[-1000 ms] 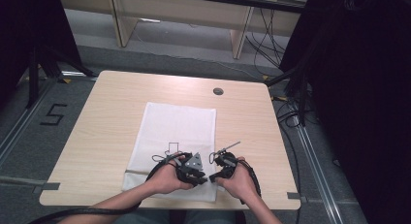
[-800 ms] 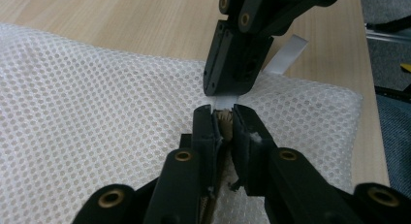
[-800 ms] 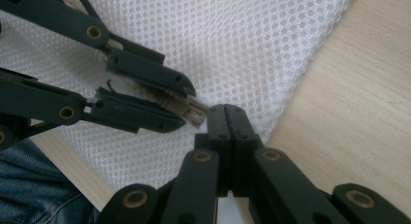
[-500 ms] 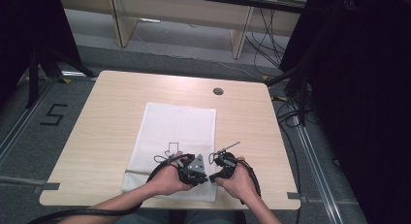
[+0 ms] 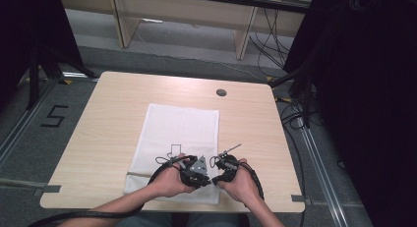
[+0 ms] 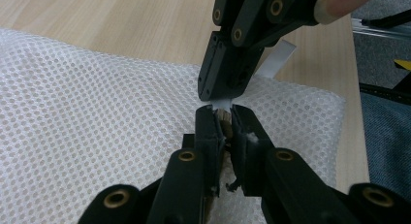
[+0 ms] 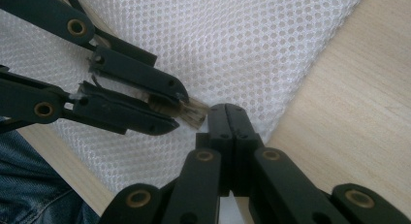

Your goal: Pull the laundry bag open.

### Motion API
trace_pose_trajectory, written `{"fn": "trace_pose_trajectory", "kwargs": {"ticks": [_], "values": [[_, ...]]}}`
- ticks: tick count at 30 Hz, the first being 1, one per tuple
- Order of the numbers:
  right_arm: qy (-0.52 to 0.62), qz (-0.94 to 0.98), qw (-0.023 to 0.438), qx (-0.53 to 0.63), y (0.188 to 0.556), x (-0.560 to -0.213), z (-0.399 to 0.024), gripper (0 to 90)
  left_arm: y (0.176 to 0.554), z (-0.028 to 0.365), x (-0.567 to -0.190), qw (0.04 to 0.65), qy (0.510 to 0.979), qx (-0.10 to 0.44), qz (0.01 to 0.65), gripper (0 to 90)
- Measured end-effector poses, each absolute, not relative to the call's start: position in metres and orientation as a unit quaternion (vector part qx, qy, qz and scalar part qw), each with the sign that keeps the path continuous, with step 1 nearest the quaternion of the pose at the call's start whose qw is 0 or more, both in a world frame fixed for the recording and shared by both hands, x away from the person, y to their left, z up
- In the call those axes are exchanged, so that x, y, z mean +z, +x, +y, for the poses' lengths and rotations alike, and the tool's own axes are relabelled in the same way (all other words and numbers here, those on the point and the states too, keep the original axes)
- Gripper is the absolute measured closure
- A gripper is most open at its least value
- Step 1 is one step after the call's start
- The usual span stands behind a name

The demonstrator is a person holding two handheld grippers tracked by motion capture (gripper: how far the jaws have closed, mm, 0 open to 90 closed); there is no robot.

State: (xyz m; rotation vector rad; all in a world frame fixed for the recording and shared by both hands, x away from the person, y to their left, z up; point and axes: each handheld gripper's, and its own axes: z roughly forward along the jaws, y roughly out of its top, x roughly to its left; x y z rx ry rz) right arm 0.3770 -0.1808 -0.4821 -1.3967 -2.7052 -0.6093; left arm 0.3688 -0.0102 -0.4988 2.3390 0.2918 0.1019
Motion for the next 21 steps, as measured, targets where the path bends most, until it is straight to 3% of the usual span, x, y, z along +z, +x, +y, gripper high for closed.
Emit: {"fn": "trace_pose_trajectory", "kwargs": {"ticks": [21], "values": [[-0.441, -0.876, 0.017, -0.197, 0.3766, -0.4826, -0.1806, 90.0, 0.3690, -0.0039, -0.4945, 0.370, 0.924, 0.051, 0.081, 81.9]]}}
